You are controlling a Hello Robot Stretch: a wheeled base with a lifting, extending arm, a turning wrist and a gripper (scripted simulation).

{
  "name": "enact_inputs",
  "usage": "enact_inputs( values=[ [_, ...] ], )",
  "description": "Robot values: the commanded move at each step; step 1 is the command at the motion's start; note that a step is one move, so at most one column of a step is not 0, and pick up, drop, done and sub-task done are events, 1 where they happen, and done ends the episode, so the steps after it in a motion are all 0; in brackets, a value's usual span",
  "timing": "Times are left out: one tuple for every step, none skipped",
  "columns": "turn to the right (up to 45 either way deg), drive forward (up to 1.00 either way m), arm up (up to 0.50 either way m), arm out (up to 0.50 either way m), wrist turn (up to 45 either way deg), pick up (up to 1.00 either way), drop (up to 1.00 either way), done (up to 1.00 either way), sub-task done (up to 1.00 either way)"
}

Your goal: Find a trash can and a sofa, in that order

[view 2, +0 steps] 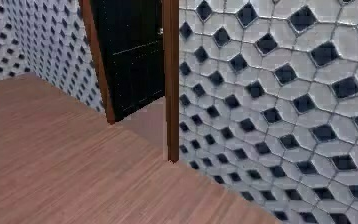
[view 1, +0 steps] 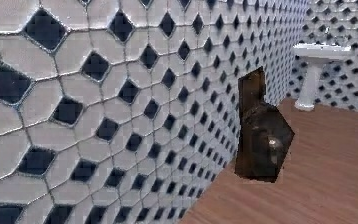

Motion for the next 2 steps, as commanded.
enact_inputs(
  values=[
    [45.0, 0.0, 0.0, 0.0, 0.0, 0.0, 0.0, 0.0, 0.0],
    [18.0, 0.0, 0.0, 0.0, 0.0, 0.0, 0.0, 0.0, 0.0]
  ],
)
